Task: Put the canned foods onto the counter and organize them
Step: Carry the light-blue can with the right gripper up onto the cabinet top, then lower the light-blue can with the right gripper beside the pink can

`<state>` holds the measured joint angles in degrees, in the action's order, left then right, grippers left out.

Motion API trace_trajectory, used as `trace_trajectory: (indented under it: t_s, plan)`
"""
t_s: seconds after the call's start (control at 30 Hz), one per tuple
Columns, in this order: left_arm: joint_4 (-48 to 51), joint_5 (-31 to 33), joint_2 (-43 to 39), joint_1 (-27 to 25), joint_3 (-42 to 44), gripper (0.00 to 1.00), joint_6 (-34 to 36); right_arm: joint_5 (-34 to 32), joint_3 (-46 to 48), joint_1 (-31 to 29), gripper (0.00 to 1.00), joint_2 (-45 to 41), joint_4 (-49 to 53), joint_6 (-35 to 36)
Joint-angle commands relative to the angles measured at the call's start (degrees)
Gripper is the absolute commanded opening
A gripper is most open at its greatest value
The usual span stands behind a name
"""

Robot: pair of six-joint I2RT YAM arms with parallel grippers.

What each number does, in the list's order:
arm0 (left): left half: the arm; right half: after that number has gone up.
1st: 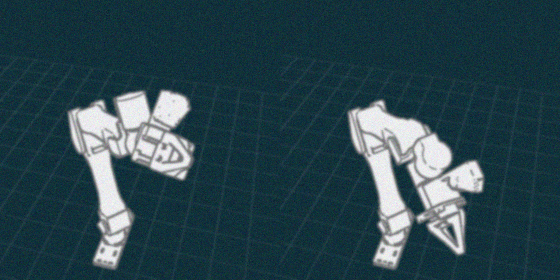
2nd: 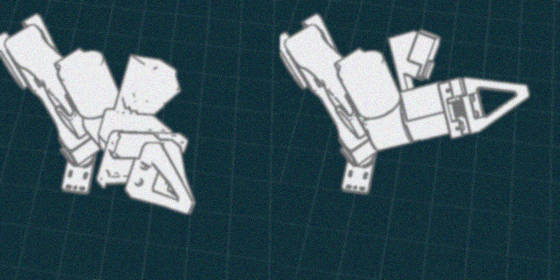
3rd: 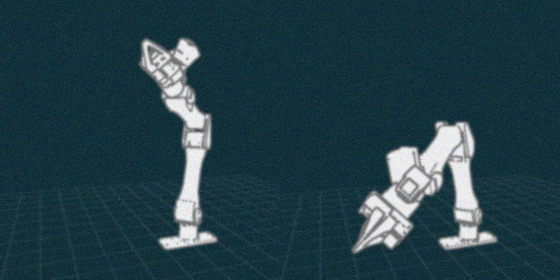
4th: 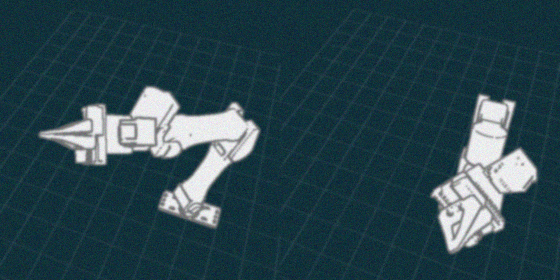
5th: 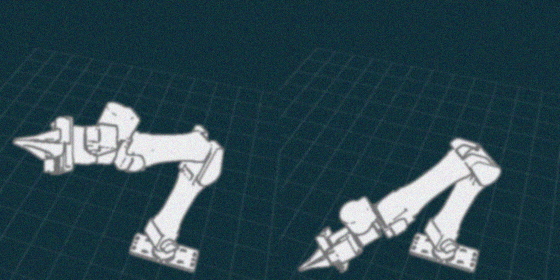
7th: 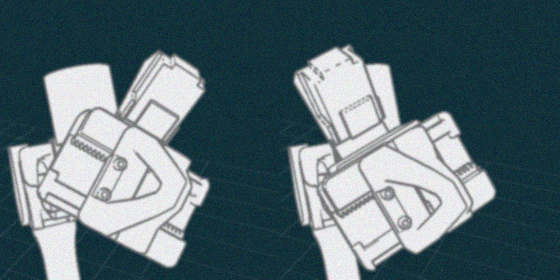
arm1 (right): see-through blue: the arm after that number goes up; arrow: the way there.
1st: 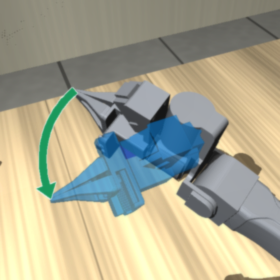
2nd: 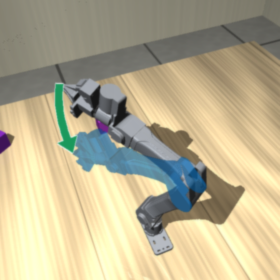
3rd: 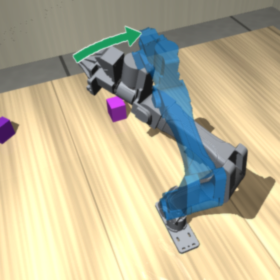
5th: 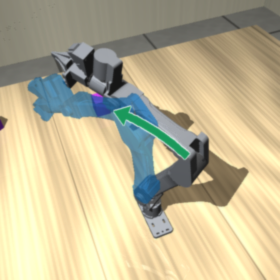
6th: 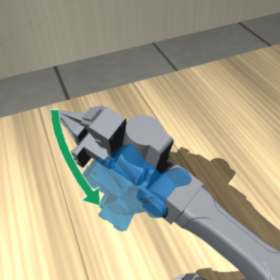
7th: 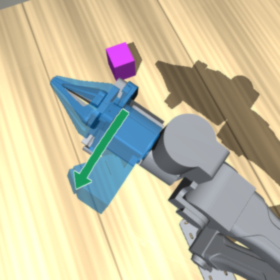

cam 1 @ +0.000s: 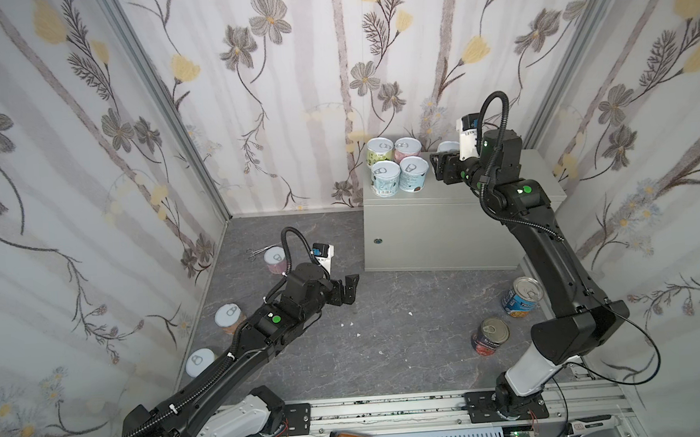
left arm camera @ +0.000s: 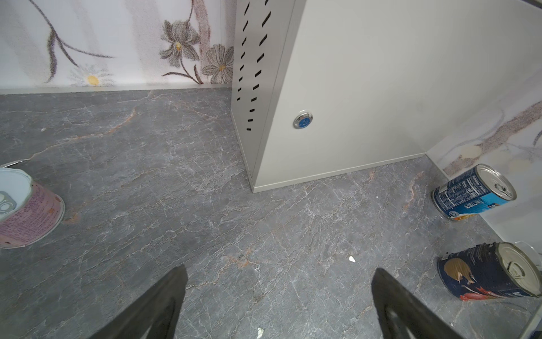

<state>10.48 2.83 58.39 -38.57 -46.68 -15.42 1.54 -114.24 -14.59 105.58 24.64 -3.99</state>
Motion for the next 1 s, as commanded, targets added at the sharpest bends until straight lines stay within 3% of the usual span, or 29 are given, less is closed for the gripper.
trace_trajectory:
  t_s: [0.0, 0.6, 0.97]
  plan:
    - [-1.1, 0.4, -0.1, 0.2, 0.3, 1.00, 0.1, -0.5, -3.3, 1.3, 0.60, 2.9, -5.4, 0.2]
    - [-1.6, 1.2, 1.7, 0.7, 0.6, 1.00, 0.7, 2.1, -13.1, 5.6, 0.59, 16.7, -10.4, -1.9]
    - [-1.6, 1.3, 2.6, 1.0, 0.3, 1.00, 0.7, 4.5, -13.4, 6.2, 0.62, 19.7, -12.8, -2.0]
